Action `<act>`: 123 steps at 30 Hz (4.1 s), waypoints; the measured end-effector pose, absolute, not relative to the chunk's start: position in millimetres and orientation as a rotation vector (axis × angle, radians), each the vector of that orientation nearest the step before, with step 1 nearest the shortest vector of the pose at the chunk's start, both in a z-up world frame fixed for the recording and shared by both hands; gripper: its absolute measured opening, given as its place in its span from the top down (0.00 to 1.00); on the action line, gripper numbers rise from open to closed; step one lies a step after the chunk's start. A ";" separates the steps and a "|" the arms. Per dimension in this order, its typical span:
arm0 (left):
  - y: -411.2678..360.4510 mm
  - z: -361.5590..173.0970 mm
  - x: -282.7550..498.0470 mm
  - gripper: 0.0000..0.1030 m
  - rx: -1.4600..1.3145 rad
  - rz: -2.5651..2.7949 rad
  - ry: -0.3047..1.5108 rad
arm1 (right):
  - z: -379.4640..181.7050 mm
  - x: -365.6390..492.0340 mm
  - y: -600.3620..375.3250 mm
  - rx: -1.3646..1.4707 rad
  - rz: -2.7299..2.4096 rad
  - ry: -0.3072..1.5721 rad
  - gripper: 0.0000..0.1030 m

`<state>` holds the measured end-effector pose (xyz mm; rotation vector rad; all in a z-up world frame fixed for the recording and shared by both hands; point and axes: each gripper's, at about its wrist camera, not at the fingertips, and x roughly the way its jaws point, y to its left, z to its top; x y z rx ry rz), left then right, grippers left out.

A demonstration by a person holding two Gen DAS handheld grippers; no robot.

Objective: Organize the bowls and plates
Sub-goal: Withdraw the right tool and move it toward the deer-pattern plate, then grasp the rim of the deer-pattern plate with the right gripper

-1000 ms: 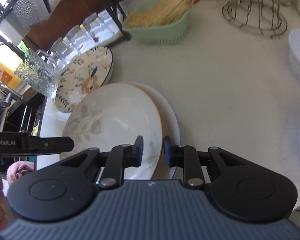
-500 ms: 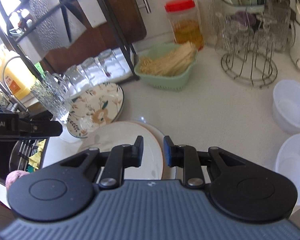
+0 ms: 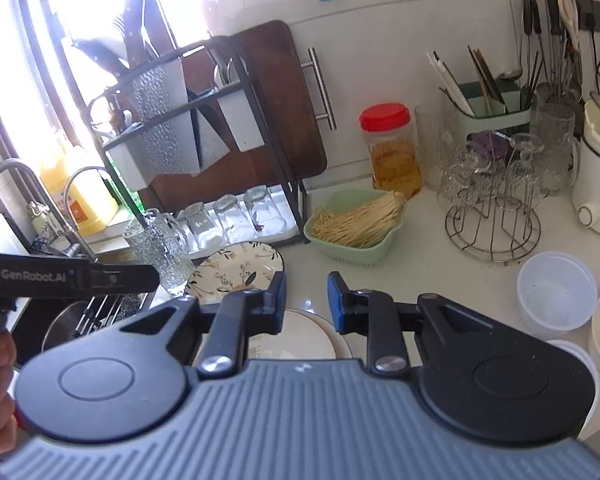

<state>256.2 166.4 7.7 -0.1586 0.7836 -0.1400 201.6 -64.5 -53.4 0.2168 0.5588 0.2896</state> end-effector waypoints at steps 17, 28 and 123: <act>123.8 16.3 217.1 0.49 -0.145 -0.113 0.726 | -46.0 152.1 -109.8 0.192 0.283 0.532 0.74; 78.8 19.7 178.2 0.49 -0.173 -0.103 0.713 | -47.0 120.5 -143.7 0.174 0.325 0.527 0.74; 343.2 -201.1 385.8 0.52 -0.658 0.252 0.912 | -187.8 415.0 23.9 0.250 0.515 0.873 0.66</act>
